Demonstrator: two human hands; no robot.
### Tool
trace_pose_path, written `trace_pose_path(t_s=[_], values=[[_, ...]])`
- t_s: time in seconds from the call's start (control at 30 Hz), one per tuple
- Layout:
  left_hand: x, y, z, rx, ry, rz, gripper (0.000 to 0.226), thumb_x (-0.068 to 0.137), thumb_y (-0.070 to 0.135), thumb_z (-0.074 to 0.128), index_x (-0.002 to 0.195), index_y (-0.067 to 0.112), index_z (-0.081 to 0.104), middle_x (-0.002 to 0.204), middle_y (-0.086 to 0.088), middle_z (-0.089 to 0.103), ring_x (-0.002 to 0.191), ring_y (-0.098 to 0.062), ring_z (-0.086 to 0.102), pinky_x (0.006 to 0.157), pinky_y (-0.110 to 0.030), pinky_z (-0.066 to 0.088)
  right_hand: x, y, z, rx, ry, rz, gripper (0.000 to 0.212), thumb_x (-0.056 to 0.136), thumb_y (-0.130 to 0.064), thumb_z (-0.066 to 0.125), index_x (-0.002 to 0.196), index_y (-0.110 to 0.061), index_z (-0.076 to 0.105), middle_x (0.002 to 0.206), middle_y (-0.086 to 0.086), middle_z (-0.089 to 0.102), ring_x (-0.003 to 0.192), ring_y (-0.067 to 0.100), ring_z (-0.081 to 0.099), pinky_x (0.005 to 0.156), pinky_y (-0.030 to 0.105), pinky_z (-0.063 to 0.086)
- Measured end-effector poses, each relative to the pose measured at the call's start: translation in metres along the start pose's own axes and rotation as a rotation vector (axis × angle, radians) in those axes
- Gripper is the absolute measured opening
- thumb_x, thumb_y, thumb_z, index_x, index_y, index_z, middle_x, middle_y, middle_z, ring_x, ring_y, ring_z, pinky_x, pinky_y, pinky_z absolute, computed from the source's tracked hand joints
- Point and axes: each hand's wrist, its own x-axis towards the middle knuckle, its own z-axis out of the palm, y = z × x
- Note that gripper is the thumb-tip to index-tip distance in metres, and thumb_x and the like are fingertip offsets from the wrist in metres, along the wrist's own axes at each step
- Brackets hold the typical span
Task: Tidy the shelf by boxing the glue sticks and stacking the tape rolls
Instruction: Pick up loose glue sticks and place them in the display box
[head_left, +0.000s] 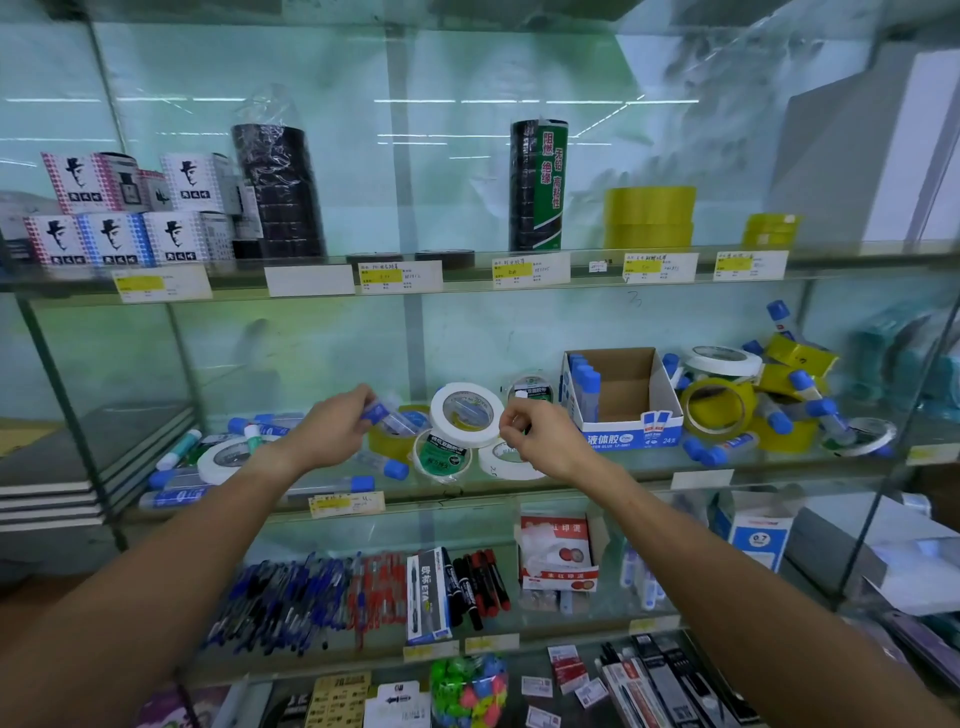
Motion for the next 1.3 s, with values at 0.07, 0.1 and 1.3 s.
trace_pose_path(t_s=[0.07,0.1,1.3], values=[[0.002,0.027,-0.004,-0.168,0.081,-0.004,0.019,0.093,0.012,0.056,0.111,0.008,0.050,0.098,-0.007,0.061,0.088,-0.027,0.059,0.078,-0.037,0.047,-0.003,-0.001,0.001,0.088,-0.004,0.031,0.009,0.091,-0.015,0.056,0.085,-0.021,0.060,0.080,0.005,0.067,0.059,0.009,0.059,0.052,0.029,0.052],[0.002,0.042,-0.006,-0.278,0.092,-0.019,0.022,0.092,0.012,0.058,0.113,0.008,0.052,0.100,-0.005,0.061,0.089,-0.024,0.059,0.079,-0.036,0.049,-0.004,-0.002,0.002,0.145,-0.005,0.051,0.008,0.090,-0.014,0.056,0.086,-0.019,0.060,0.081,0.008,0.068,0.059,0.010,0.060,0.050,0.031,0.054],[0.116,0.269,0.108,-0.335,0.237,0.021,0.033,0.094,0.025,0.055,0.126,0.018,0.053,0.126,-0.002,0.057,0.113,-0.018,0.055,0.097,-0.034,0.045,0.074,0.143,-0.144,0.296,0.318,0.115,0.032,0.092,-0.016,0.059,0.123,-0.011,0.056,0.099,0.003,0.065,0.089,0.021,0.065,0.082,0.038,0.056]])
